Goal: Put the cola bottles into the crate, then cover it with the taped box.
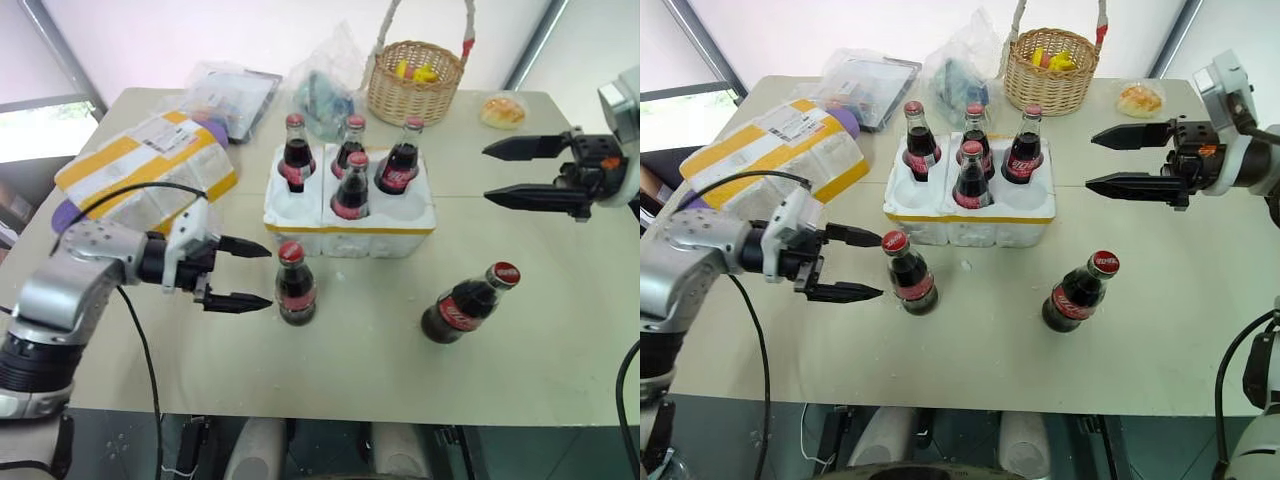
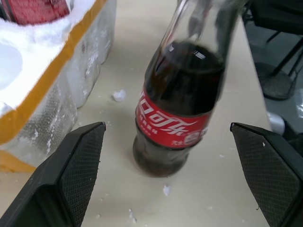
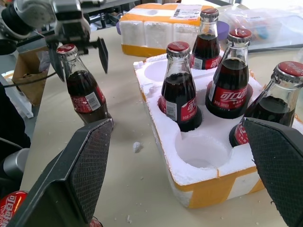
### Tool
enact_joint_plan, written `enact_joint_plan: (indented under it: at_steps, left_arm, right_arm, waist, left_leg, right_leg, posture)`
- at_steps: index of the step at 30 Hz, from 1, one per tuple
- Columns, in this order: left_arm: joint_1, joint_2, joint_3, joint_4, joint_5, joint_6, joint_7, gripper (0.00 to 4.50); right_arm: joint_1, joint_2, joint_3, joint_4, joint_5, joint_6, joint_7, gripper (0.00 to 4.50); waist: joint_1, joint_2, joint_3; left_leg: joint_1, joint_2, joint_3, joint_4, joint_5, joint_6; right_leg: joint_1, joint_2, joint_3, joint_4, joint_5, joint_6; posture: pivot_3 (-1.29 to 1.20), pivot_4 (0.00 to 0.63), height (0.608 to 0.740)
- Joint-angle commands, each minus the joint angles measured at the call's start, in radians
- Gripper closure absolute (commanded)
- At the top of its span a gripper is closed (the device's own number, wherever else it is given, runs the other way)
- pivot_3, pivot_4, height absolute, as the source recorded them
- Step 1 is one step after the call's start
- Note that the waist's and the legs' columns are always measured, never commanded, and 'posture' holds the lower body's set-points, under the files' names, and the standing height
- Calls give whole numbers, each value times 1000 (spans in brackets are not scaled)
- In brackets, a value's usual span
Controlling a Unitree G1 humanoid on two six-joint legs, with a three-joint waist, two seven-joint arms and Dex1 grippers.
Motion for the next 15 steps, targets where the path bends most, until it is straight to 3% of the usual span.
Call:
enact_joint_plan:
  at_steps: [1,15]
  left_arm:
    - [-7,-10,-11,-22,0,-17,18,82]
    - [-118,-109,-184,23,13,32,2,82]
  right_arm:
    - [-31,-13,-24,-13,7,5,2,0]
    - [-5,1,-41,-50,22,26,-33,0]
  waist:
    - [-1,0,0]
    - [-1,0,0]
  left_leg:
    - [0,0,0,0,0,0]
    - [0,0,0,0,0,0]
  right_leg:
    - [0,0,0,0,0,0]
    - [0,0,0,0,0,0]
  posture:
    - [0,150,737]
    - [0,150,737]
